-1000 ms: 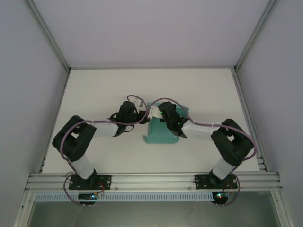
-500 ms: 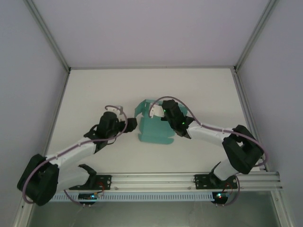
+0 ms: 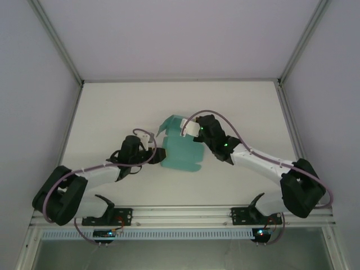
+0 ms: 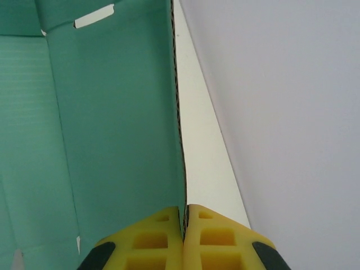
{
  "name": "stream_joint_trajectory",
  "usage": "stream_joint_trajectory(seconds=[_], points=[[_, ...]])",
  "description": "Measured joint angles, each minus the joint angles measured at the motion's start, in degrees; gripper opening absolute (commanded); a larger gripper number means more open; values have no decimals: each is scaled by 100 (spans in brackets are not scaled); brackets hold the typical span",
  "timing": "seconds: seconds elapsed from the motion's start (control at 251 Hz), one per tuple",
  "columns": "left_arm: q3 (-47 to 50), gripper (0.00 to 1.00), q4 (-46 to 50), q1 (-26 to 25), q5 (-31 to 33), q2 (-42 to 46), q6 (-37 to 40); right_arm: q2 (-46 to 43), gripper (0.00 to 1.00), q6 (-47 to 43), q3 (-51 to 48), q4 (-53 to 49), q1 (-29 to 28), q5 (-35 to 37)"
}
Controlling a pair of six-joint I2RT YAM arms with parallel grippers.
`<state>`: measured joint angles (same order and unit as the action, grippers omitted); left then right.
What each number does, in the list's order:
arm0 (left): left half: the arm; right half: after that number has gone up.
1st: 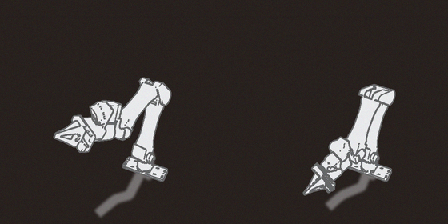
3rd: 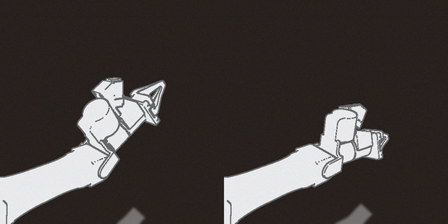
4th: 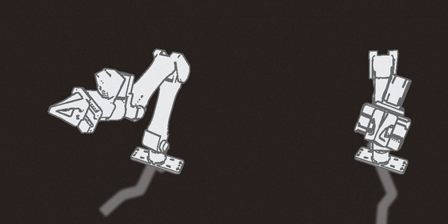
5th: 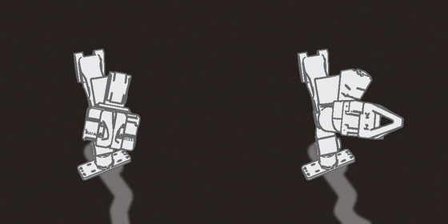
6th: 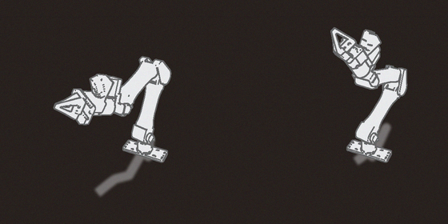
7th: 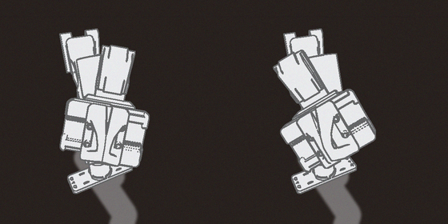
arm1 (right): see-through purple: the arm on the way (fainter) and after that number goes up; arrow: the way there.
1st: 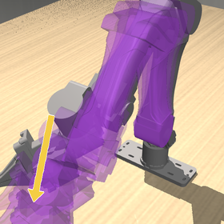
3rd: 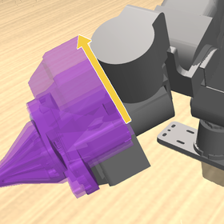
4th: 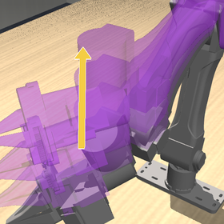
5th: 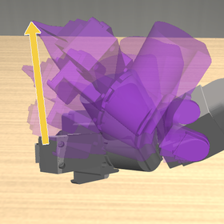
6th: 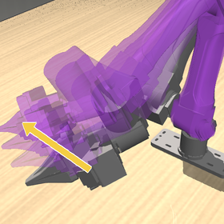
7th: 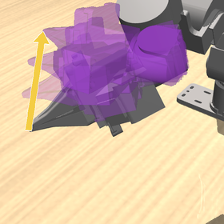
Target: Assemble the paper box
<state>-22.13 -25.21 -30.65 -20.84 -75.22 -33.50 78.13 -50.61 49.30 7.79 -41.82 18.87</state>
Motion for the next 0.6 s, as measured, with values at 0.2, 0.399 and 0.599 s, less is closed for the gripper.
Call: stream_joint_trajectory(seconds=[0.2,0.399,0.599], points=[[22,10,-879,197,-144,4,2,-673,0,302,-81,-256,302,-612],[195,0,-1580,295,-605,101,-120,-951,0,496,-219,-400,483,-1176],[612,0,-2365,560,-1401,203,-710,-975,0,614,-282,-271,680,-1504]])
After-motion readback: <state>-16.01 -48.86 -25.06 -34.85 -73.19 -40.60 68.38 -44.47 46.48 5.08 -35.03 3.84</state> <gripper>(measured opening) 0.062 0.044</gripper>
